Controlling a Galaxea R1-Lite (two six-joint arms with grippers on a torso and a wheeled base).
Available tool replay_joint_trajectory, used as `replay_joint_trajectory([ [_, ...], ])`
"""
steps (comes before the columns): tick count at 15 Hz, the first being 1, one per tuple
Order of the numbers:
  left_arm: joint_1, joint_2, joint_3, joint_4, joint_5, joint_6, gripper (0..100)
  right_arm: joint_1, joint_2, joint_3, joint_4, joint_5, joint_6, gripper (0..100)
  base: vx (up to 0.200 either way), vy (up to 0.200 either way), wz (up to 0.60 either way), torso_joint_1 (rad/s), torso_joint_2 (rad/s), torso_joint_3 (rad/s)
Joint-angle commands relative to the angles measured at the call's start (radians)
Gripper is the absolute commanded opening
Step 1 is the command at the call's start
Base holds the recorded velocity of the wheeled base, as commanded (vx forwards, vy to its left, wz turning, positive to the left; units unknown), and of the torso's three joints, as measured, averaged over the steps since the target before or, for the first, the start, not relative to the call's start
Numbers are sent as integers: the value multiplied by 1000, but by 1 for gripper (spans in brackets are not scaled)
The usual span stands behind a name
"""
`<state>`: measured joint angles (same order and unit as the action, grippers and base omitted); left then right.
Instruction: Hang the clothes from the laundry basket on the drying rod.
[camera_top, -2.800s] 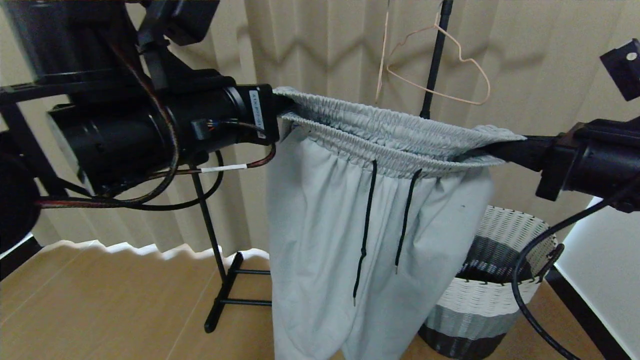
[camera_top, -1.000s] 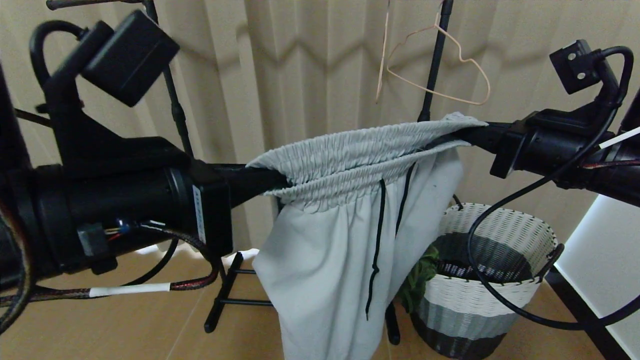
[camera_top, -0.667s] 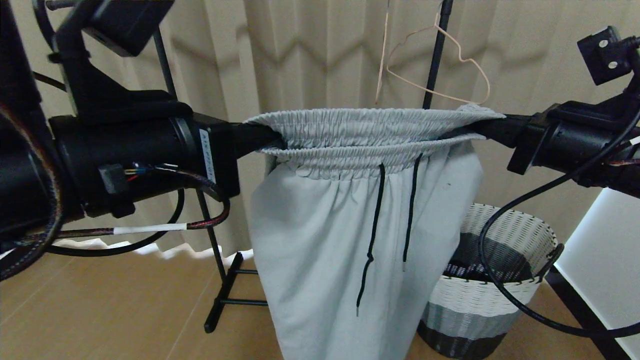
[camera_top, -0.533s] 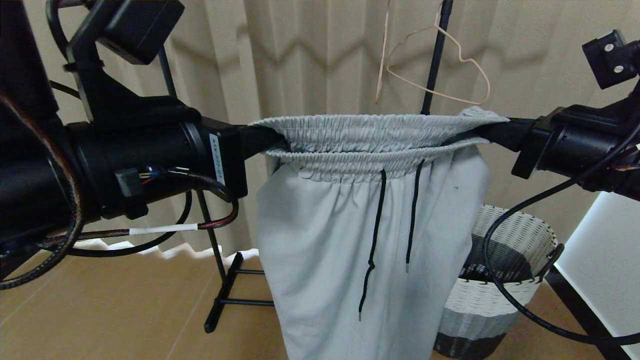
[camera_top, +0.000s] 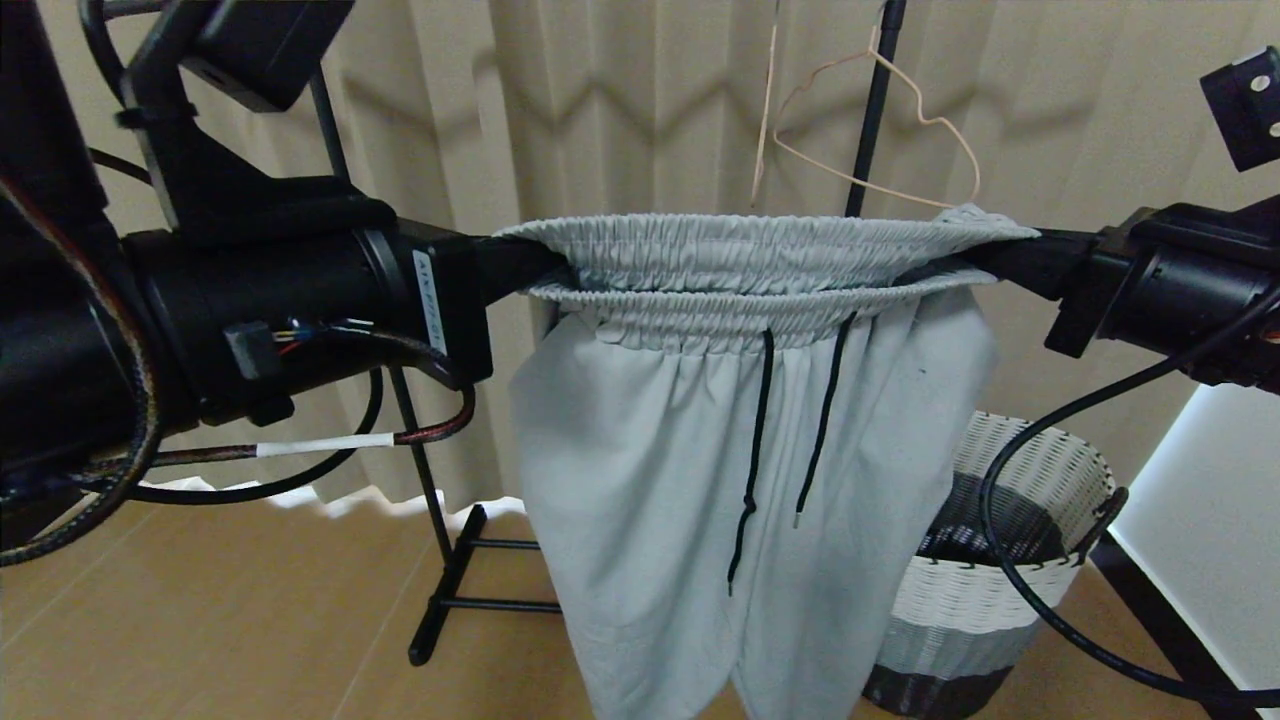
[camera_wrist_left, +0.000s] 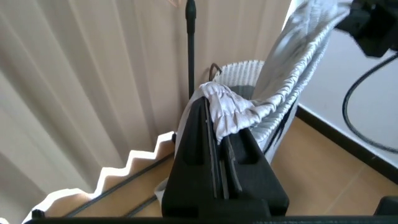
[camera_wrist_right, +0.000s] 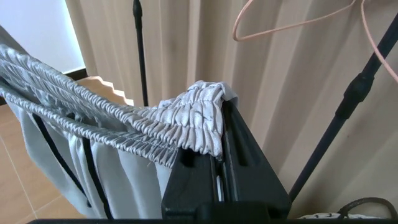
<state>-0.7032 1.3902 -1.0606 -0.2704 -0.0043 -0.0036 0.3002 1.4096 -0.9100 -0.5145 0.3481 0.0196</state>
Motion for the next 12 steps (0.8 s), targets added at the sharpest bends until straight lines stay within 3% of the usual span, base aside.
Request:
replay_joint_trajectory([
  [1, 1, -17, 5, 0, 0, 1, 0, 0, -8, 0, -1, 0, 0, 0, 0, 0, 0, 0, 0, 0],
  [5, 1, -20, 8, 0, 0, 1, 0, -1, -17, 10, 1, 0, 0, 0, 0, 0, 0, 0, 0, 0],
  [6, 1, -20, 8, 0, 0, 1, 0, -1, -21, 17, 1, 0, 0, 100, 0, 0, 0, 0, 0, 0],
  [10, 30, -11, 16, 0, 0, 14, 0, -1, -66, 103, -15, 0, -1, 100, 0, 0, 0, 0, 0, 0],
  [12, 137, -2, 65, -7, 3, 142, 0, 5, -147, 197, -18, 9, 0, 100, 0, 0, 0, 0, 0, 0],
])
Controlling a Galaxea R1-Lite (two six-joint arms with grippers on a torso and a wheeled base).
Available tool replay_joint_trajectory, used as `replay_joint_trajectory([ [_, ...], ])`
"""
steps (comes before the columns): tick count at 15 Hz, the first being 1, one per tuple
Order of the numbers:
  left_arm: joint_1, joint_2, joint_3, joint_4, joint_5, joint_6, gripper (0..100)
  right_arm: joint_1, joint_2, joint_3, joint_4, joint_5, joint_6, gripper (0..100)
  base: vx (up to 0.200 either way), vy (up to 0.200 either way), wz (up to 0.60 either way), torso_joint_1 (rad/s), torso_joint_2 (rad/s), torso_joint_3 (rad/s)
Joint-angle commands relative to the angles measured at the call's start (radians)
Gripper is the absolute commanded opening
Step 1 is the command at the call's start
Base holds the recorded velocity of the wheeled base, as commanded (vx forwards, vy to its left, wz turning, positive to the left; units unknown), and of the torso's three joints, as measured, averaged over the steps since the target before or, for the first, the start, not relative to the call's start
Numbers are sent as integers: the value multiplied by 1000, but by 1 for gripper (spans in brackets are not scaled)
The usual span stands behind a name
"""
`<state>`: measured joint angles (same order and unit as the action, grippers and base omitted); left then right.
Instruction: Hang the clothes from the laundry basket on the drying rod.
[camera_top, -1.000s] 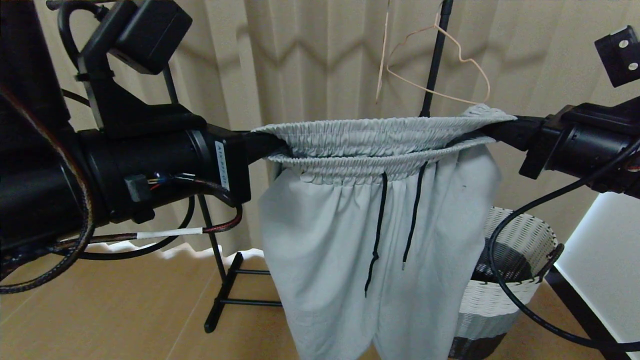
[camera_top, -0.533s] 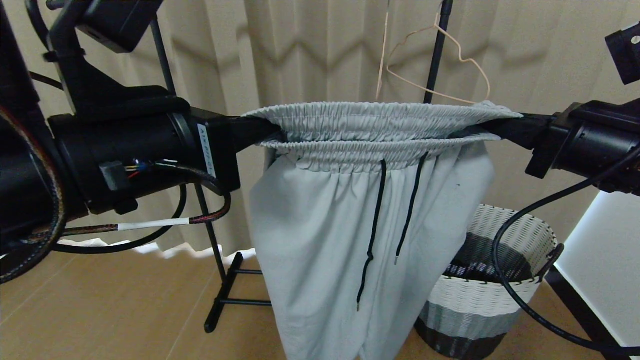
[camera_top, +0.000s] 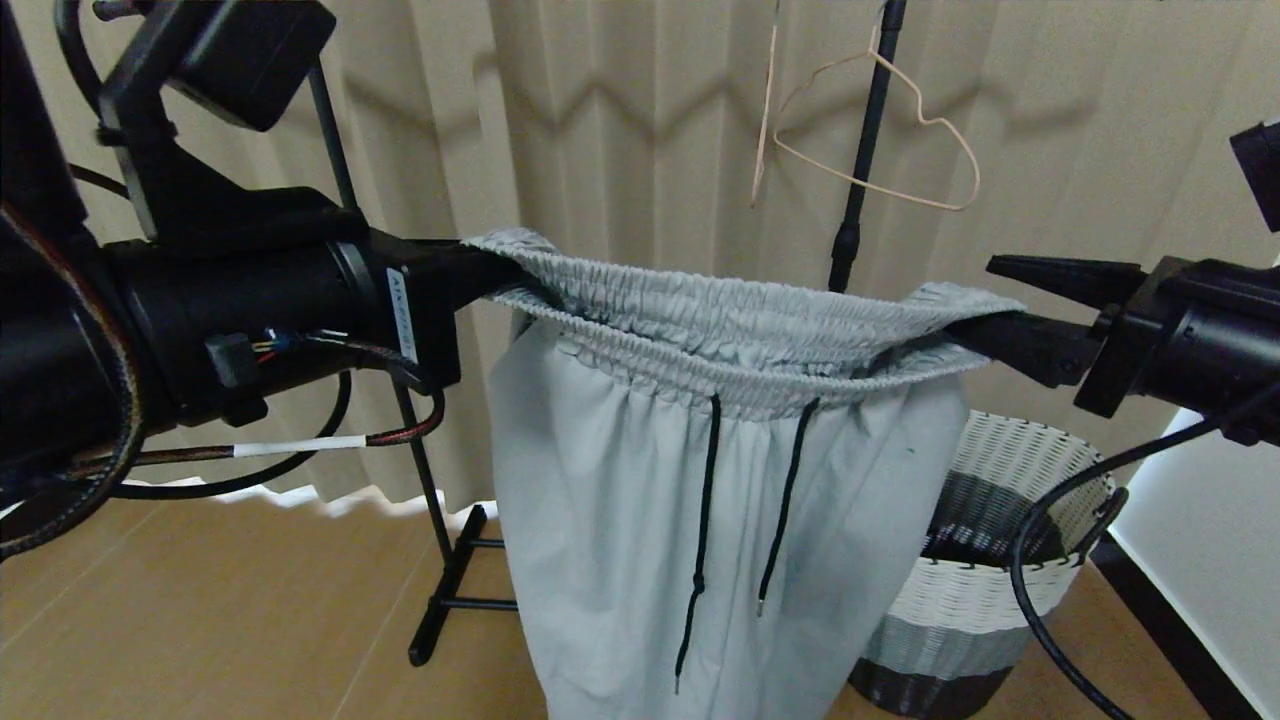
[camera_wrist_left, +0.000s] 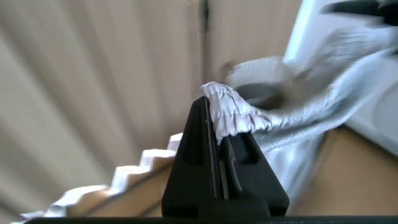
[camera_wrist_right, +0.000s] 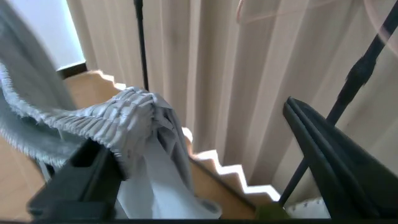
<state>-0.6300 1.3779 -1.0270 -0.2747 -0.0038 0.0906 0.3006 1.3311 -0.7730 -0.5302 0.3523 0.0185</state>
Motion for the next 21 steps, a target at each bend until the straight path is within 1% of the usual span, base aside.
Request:
replay_joint_trajectory([
  [1, 95, 18, 67, -40, 2, 77, 0, 26, -104, 115, -4, 4, 1, 100, 0, 0, 0, 0, 0, 0],
  [2, 99, 23, 97, -77, 2, 78, 0, 41, -125, 147, -4, 4, 1, 100, 0, 0, 0, 0, 0, 0],
  [3, 102, 36, 140, -139, 5, 78, 0, 48, -156, 172, -4, 4, 1, 100, 0, 0, 0, 0, 0, 0],
  [4, 102, 41, 153, -164, 8, 81, 0, 48, -170, 175, -4, 4, 3, 100, 0, 0, 0, 0, 0, 0],
  [11, 167, 36, 160, -164, 10, 84, 0, 48, -190, 181, 7, 0, -2, 100, 0, 0, 0, 0, 0, 0],
  [12, 194, 15, 170, -158, 18, 86, 0, 41, -187, 196, 9, -4, -17, 100, 0, 0, 0, 0, 0, 0],
  [14, 260, -53, 214, -135, 24, 106, 0, -2, -191, 248, 9, -26, -80, 100, 0, 0, 0, 0, 0, 0],
  [15, 309, -134, 269, -100, 24, 107, 0, -41, -204, 311, -4, -56, -143, 100, 0, 0, 0, 0, 0, 0],
  [16, 349, -212, 318, -58, 25, 106, 0, -60, -224, 351, -4, -76, -180, 100, 0, 0, 0, 0, 0, 0],
  [17, 374, -260, 346, -26, 25, 106, 0, -69, -237, 370, -4, -88, -190, 100, 0, 0, 0, 0, 0, 0],
  [18, 441, -378, 406, 69, 25, 106, 0, -86, -277, 409, -2, -116, -193, 100, 0, 0, 0, 0, 0, 0],
  [21, 613, -700, 522, 315, 16, 92, 0, -127, -394, 500, 1, -181, -195, 100, 0, 0, 0, 0, 0, 0],
])
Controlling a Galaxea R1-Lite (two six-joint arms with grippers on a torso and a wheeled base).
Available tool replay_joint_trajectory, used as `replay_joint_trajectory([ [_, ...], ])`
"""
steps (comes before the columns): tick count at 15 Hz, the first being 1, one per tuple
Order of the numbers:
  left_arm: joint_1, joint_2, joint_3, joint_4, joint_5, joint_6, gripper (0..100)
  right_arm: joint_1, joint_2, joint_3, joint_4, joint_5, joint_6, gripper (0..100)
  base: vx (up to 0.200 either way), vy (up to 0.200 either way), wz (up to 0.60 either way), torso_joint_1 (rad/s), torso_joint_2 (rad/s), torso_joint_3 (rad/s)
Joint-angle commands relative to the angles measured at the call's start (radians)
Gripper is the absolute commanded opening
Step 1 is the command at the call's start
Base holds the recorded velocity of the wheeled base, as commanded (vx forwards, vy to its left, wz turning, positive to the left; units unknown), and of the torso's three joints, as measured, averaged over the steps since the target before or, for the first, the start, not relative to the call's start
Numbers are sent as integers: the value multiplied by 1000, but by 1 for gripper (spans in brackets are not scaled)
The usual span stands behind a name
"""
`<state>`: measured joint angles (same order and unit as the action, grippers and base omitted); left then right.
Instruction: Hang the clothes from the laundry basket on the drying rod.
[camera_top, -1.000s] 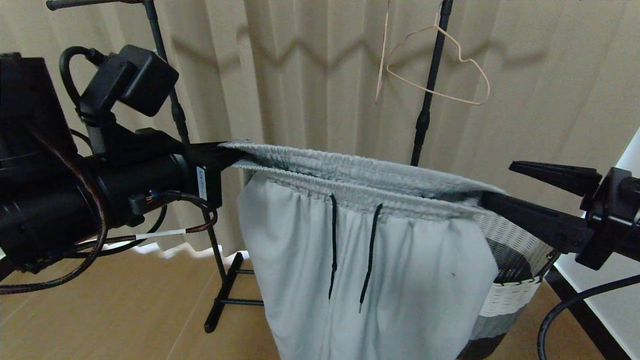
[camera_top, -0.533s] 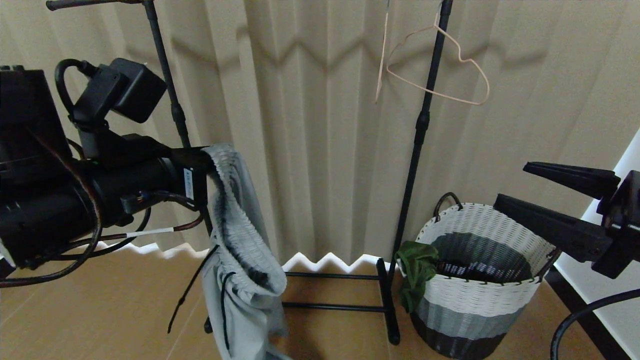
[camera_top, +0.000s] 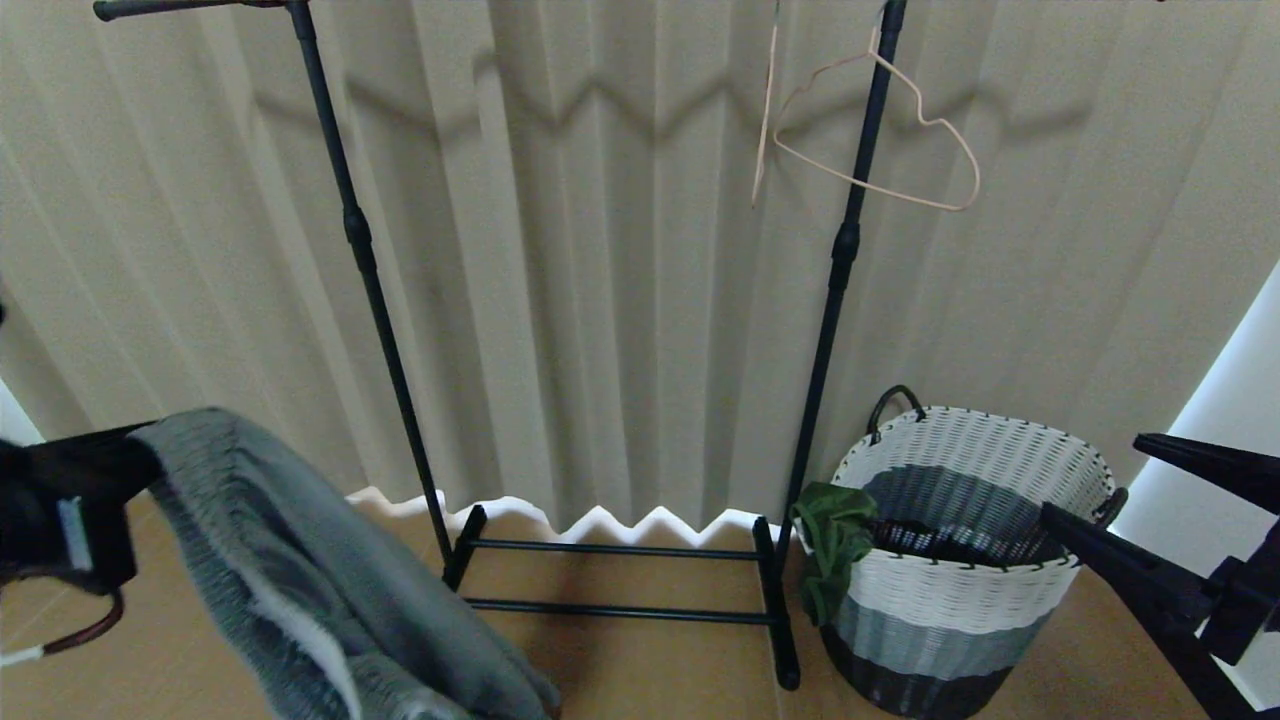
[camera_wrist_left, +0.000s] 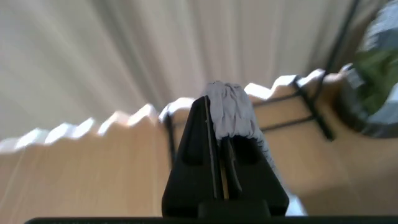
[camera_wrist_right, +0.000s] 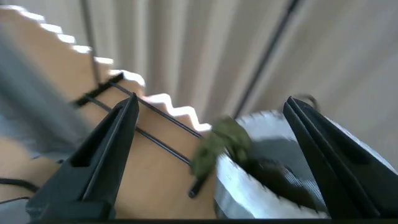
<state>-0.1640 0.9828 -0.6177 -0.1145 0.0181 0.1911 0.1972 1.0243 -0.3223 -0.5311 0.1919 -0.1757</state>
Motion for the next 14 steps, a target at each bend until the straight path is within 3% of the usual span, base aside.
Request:
replay_joint_trajectory([
  [1, 173, -400, 144, 213, -6, -19, 0, -36, -125, 77, 5, -35, -1, 100, 0, 0, 0, 0, 0, 0],
  [5, 179, -763, 292, 374, -7, -51, 0, -113, -302, 193, 14, -39, 1, 100, 0, 0, 0, 0, 0, 0],
  [7, 179, -883, 384, 383, -9, -51, 0, -162, -395, 244, 48, -39, -2, 100, 0, 0, 0, 0, 0, 0],
  [10, 172, -974, 463, 381, -29, -51, 0, -191, -520, 240, 171, -39, -1, 100, 0, 0, 0, 0, 0, 0],
  [11, 172, -983, 516, 317, -87, -74, 0, -205, -647, 244, 303, -39, -1, 100, 0, 0, 0, 0, 0, 0],
  [13, 172, -983, 575, 208, -211, -94, 0, -206, -771, 240, 421, -39, 1, 100, 0, 0, 0, 0, 0, 0],
  [14, 172, -983, 584, 185, -225, -96, 0, -205, -825, 243, 448, -39, 2, 100, 0, 0, 0, 0, 0, 0],
])
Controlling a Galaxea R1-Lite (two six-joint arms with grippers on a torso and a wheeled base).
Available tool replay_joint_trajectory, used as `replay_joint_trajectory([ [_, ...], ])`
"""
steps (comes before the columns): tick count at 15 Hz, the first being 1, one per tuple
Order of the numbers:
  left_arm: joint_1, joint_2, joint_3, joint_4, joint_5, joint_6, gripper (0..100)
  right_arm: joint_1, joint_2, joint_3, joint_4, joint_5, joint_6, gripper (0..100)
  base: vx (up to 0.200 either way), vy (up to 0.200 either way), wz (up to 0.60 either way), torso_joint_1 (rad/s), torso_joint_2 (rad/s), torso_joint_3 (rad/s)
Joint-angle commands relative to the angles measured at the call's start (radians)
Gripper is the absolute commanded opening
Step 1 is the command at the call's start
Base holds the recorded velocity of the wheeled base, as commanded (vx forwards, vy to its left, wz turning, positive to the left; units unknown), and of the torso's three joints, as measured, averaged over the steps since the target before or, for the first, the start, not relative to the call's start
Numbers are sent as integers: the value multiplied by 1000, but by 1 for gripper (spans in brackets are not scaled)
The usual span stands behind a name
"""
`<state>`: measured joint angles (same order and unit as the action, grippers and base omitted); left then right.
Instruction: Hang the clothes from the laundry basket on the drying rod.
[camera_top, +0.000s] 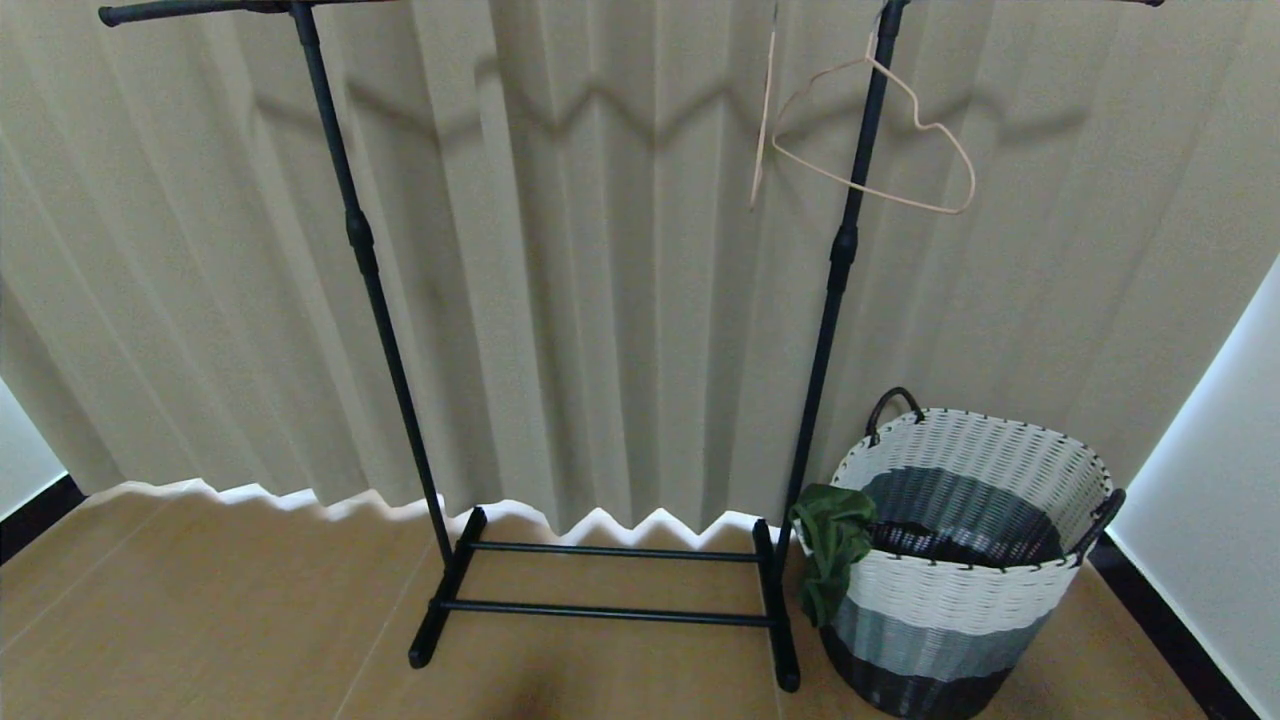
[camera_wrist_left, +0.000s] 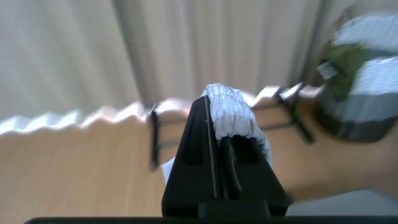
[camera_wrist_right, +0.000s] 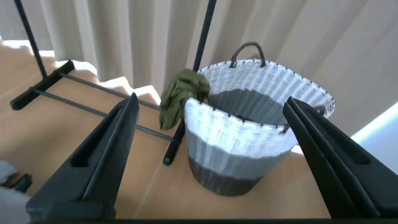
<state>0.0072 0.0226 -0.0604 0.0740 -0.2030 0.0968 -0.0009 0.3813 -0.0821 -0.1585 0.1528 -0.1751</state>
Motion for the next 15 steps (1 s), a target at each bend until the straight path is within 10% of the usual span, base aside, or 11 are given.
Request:
replay_joint_trajectory([
  [1, 0, -23, 28, -3, -4, -2, 0, -7, -228, 8, 91, -6, 8, 100, 0, 0, 0, 0, 0, 0],
  [7, 0, -23, 33, -10, -3, 8, 0, -7, -381, 64, 166, -68, 157, 100, 0, 0, 0, 0, 0, 0],
  [11, 0, -23, 31, -10, -3, -2, 0, -7, -381, 78, 168, -219, 158, 100, 0, 0, 0, 0, 0, 0],
  [15, 0, -23, 33, -10, -3, -2, 0, -7, -381, 78, 166, -210, 160, 100, 100, 0, 0, 2, 0, 2],
])
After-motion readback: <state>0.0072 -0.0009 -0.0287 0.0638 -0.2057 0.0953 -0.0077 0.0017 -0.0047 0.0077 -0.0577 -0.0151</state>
